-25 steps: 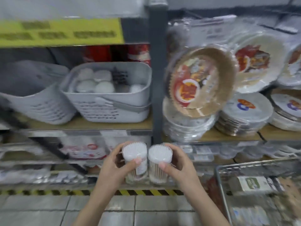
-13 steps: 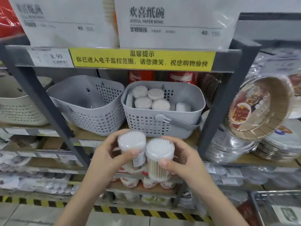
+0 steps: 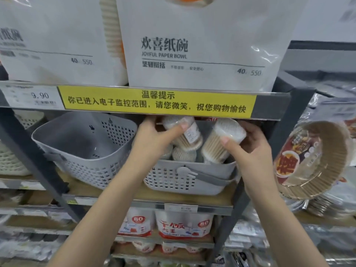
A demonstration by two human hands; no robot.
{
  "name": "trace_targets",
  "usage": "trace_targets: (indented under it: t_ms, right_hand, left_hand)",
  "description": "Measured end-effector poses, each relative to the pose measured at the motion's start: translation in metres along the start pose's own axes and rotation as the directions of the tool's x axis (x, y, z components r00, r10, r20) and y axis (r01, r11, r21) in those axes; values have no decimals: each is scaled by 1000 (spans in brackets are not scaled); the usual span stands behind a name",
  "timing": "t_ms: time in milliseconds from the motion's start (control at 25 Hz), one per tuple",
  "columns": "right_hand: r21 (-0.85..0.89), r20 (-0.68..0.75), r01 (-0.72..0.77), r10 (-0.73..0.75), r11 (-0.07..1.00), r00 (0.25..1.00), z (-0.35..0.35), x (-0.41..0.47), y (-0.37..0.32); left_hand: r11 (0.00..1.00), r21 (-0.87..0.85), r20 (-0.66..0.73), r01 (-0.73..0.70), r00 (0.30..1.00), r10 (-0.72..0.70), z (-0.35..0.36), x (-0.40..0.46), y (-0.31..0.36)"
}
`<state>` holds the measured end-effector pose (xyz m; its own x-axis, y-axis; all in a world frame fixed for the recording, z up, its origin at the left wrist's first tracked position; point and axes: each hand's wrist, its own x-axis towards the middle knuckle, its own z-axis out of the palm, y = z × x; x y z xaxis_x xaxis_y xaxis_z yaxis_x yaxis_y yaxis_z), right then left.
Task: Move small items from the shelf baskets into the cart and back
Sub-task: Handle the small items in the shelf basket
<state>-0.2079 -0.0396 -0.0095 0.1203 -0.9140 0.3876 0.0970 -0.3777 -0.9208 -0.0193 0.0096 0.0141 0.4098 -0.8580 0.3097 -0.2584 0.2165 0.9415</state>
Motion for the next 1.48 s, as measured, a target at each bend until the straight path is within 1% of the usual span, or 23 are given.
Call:
trace_targets:
  t_ms: [120, 200, 280, 320, 440, 480, 560, 600, 720, 840, 920, 1120, 1200, 1320, 1400, 1480]
  right_hand:
    - [-141, 5, 57, -56, 988, 998, 3, 15, 14]
    - [-286, 8, 46, -46, 957, 999, 5, 20, 20]
    - [-440, 23, 26, -18, 898, 1000, 4, 22, 25]
    - [-510, 38, 22, -3, 860, 999, 4, 23, 27]
    - [-642, 78, -3, 70, 767, 994, 7, 23, 31]
    - [-678, 99, -13, 108, 735, 989, 8, 22, 31]
    - [-753, 151, -8, 185, 658, 971, 11, 19, 30]
    - [-778, 168, -1, 209, 629, 963, 12, 19, 29]
    - [-793, 181, 4, 231, 609, 956, 14, 18, 26]
    - [-793, 202, 1, 260, 610, 944, 13, 19, 24]
    - [-804, 216, 13, 272, 594, 938, 13, 20, 27]
    - [-831, 221, 56, 236, 554, 946, 13, 15, 31]
    - [-842, 224, 73, 223, 534, 949, 14, 15, 32]
    - [-844, 221, 93, 184, 528, 958, 14, 12, 33]
    - [-839, 223, 111, 150, 533, 963, 13, 10, 34]
    - [-838, 216, 121, 119, 532, 969, 13, 6, 33]
  left_hand:
    - [997, 59, 6, -55, 998, 55, 14, 20, -6]
    - [993, 99, 41, -68, 997, 64, 23, 33, -13]
    - [979, 187, 113, -80, 992, 59, 31, 44, -19]
    - [962, 252, 178, -107, 982, 63, 34, 49, -22]
    - [862, 456, 412, -220, 911, 14, 38, 69, -34]
    - [829, 495, 483, -261, 875, -13, 37, 76, -36]
    - [786, 521, 597, -332, 800, -58, 34, 87, -41]
    - [781, 517, 636, -350, 768, -77, 33, 93, -44]
    - [832, 486, 695, -268, 695, -183, 32, 103, -51]
    - [821, 481, 743, -307, 639, -197, 36, 108, -55]
    - [842, 461, 764, -281, 608, -216, 35, 110, -56]
    - [901, 414, 744, -132, 619, -252, 32, 111, -53]
    - [900, 410, 743, -147, 626, -237, 33, 113, -58]
    - [881, 424, 741, -212, 640, -203, 33, 114, -61]
    - [874, 427, 726, -231, 664, -179, 32, 110, -60]
    - [867, 436, 695, -242, 702, -154, 26, 103, -56]
